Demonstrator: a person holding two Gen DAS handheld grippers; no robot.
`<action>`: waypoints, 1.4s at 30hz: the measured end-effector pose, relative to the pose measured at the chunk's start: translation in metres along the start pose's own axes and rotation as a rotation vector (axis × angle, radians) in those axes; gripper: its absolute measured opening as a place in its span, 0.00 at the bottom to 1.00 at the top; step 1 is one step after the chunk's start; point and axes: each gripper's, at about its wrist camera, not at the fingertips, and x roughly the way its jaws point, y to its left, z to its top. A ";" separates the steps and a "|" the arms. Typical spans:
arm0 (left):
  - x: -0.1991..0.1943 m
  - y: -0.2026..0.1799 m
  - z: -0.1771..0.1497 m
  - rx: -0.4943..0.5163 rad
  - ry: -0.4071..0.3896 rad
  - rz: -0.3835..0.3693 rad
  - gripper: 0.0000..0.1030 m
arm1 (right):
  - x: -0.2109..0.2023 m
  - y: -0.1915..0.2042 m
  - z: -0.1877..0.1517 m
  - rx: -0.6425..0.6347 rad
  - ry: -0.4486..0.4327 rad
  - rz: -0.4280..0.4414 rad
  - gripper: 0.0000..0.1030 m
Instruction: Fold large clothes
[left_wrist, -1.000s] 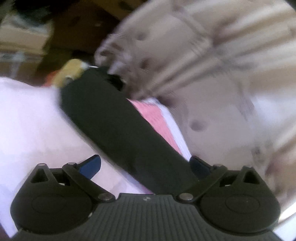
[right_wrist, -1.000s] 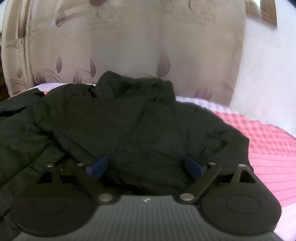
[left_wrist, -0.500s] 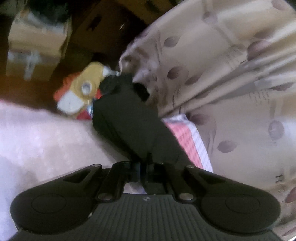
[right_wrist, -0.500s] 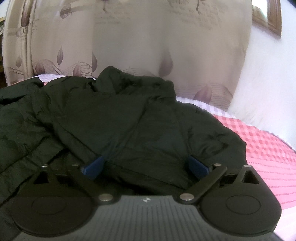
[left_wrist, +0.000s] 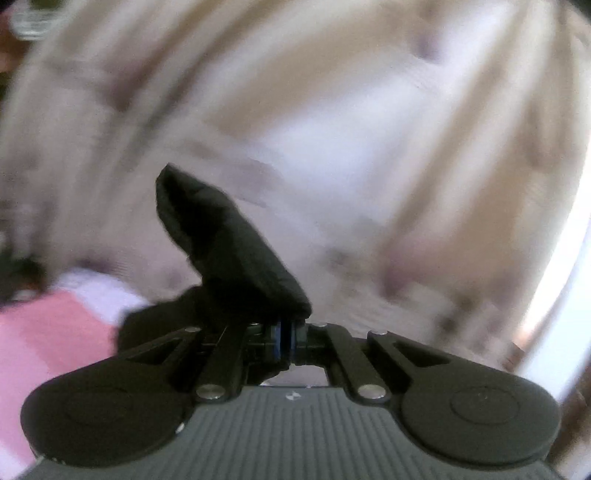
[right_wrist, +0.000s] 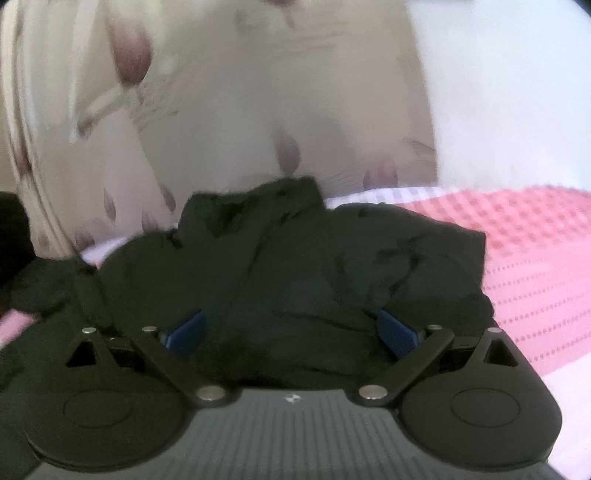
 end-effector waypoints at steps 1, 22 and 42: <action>0.011 -0.021 -0.010 0.024 0.027 -0.040 0.03 | -0.002 -0.005 0.000 0.032 -0.011 0.011 0.97; 0.100 -0.094 -0.246 0.394 0.356 -0.155 0.90 | -0.011 -0.031 -0.002 0.198 -0.067 0.083 0.97; 0.106 0.045 -0.129 -0.010 0.287 0.163 0.38 | 0.098 0.059 0.035 -0.290 0.207 0.007 0.19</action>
